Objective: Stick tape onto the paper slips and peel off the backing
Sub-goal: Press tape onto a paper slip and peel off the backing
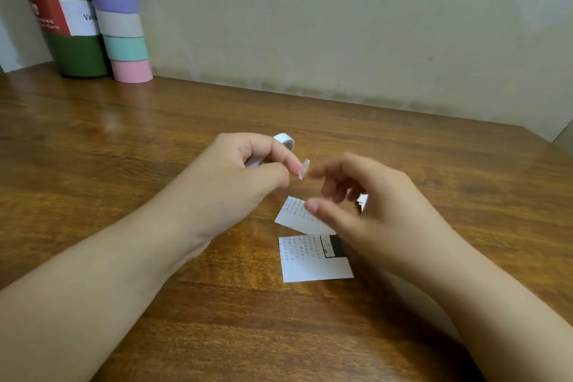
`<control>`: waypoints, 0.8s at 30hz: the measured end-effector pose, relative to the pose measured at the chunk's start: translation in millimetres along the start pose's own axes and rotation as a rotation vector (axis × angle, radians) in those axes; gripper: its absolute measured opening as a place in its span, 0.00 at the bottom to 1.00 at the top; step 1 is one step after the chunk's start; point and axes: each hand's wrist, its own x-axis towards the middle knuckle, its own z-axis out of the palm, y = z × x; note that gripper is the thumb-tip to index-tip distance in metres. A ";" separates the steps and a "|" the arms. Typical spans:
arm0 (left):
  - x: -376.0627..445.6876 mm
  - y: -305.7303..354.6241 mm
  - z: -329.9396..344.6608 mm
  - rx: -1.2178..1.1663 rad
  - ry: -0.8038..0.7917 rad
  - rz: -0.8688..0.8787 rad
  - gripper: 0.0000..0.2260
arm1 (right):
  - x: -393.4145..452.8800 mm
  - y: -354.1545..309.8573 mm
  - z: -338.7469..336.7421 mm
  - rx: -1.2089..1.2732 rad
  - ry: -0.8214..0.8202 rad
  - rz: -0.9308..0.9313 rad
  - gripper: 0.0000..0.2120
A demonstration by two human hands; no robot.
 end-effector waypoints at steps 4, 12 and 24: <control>-1.2 -0.9 1.3 0.041 -0.067 0.026 0.09 | -2.2 -8.9 -1.6 0.238 0.101 -0.050 0.08; -1.5 -3.8 2.5 0.072 -0.091 0.061 0.12 | -2.4 -9.8 -0.1 0.261 0.058 -0.052 0.02; 0.9 -10.1 -0.1 0.202 -0.090 0.112 0.06 | -1.9 -11.3 -2.0 0.282 0.024 0.015 0.04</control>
